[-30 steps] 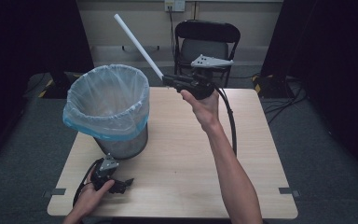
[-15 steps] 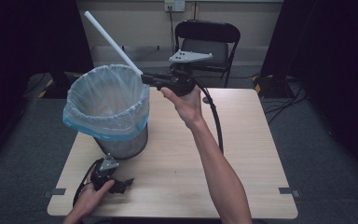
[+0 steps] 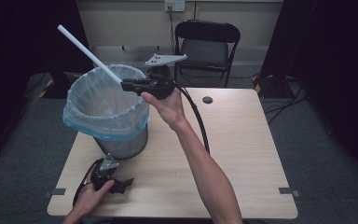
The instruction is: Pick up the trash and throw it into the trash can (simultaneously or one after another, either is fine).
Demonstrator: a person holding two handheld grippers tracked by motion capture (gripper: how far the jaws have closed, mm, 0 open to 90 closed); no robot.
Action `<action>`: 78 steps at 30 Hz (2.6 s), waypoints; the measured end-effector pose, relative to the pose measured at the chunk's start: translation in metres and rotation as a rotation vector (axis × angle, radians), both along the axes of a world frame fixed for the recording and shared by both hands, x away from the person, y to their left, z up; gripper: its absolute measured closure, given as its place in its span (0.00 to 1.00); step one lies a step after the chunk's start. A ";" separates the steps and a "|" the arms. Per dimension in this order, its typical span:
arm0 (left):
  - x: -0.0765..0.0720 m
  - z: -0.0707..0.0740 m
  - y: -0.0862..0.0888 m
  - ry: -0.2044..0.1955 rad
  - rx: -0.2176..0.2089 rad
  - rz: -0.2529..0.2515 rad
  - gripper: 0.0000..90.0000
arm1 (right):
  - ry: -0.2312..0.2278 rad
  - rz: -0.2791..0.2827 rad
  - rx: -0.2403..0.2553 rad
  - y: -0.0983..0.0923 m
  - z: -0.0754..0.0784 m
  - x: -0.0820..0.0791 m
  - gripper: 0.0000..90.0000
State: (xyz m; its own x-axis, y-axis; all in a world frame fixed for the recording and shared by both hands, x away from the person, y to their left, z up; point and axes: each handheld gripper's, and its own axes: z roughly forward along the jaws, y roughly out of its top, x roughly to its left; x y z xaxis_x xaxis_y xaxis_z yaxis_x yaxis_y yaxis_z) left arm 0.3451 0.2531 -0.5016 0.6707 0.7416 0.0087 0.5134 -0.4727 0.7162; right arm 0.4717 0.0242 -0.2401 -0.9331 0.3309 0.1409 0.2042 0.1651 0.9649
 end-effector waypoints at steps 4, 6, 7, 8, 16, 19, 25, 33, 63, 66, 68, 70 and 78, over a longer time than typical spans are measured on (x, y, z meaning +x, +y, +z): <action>0.000 0.000 0.000 0.006 -0.005 -0.001 0.02 | 0.014 0.015 -0.022 0.008 -0.004 0.003 0.91; 0.000 0.000 0.000 0.006 -0.005 -0.001 0.02 | 0.022 0.017 -0.032 0.011 -0.007 0.005 0.91; 0.000 0.000 0.000 0.006 -0.005 -0.001 0.02 | 0.022 0.017 -0.032 0.011 -0.007 0.005 0.91; 0.000 0.000 0.000 0.006 -0.005 -0.001 0.02 | 0.027 0.024 -0.037 0.012 -0.008 0.006 0.91; 0.000 0.000 0.000 0.004 -0.001 -0.003 0.02 | 0.052 0.034 -0.072 0.019 -0.016 0.014 0.73; 0.000 0.000 0.000 0.002 -0.005 0.002 0.02 | 0.051 0.024 -0.077 0.019 -0.017 0.014 0.68; 0.000 0.000 0.000 0.006 -0.006 -0.001 0.02 | 0.059 0.003 -0.066 0.018 -0.015 0.017 0.53; 0.000 0.000 0.000 0.006 -0.006 -0.001 0.02 | 0.016 -0.064 -0.079 0.015 -0.011 0.016 0.36; 0.000 0.000 0.000 0.001 -0.003 0.002 0.02 | -0.005 -0.290 -0.078 -0.058 -0.003 0.008 0.24; 0.000 0.000 0.000 0.000 -0.005 0.003 0.02 | 0.000 -0.308 -0.074 -0.067 -0.005 0.008 0.23; 0.000 0.000 0.000 0.001 -0.002 0.001 0.02 | -0.009 -0.336 -0.073 -0.076 -0.008 0.006 0.23; 0.000 0.000 0.000 0.000 -0.002 0.001 0.02 | -0.011 -0.345 -0.071 -0.079 -0.009 0.005 0.24; 0.000 0.000 0.000 -0.001 0.000 0.000 0.02 | -0.014 -0.391 -0.090 -0.102 -0.017 -0.001 0.24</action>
